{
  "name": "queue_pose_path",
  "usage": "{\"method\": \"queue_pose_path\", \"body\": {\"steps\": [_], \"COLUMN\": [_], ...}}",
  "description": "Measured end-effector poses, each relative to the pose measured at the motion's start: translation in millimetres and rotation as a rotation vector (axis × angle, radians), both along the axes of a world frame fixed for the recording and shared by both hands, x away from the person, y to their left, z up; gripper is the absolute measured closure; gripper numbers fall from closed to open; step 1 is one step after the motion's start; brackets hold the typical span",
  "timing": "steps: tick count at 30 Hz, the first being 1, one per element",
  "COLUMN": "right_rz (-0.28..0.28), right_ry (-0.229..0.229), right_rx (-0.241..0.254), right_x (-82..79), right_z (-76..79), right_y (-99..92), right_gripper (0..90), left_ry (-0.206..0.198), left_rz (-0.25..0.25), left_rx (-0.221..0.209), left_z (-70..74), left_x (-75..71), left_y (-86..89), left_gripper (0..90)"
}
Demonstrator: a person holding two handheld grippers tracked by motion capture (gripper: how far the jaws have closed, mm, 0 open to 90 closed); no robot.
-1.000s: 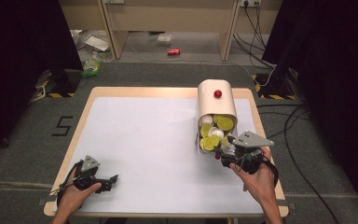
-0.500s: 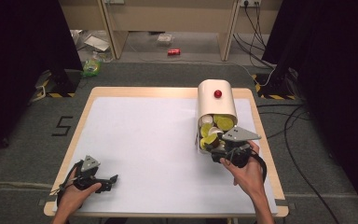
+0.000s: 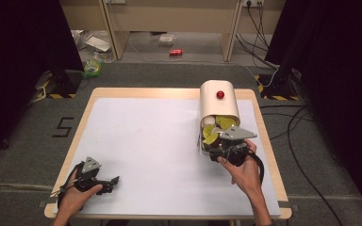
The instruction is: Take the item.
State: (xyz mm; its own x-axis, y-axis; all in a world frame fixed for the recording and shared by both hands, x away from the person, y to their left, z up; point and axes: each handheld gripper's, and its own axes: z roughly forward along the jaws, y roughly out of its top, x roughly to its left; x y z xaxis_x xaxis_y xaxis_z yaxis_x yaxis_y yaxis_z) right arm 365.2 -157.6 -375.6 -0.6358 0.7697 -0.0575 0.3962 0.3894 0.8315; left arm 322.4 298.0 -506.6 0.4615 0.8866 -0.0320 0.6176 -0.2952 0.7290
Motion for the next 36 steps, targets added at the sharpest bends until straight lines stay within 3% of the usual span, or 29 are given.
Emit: {"method": "queue_pose_path", "body": {"steps": [13,36], "right_rz": [-0.01,-0.039], "right_ry": [-0.033,-0.068], "right_rx": [0.029,0.079], "right_x": [-3.5,-16.7], "right_z": [7.2,22.5], "right_y": [-1.3,-20.3], "right_gripper": [41.0,41.1], "left_ry": [0.0,0.0], "left_rz": [-0.001,-0.001], "left_rx": [0.0,0.0], "left_z": [0.0,0.0], "left_x": [0.1,0.0], "left_y": [0.2,0.1], "left_gripper": [0.0,0.0]}}
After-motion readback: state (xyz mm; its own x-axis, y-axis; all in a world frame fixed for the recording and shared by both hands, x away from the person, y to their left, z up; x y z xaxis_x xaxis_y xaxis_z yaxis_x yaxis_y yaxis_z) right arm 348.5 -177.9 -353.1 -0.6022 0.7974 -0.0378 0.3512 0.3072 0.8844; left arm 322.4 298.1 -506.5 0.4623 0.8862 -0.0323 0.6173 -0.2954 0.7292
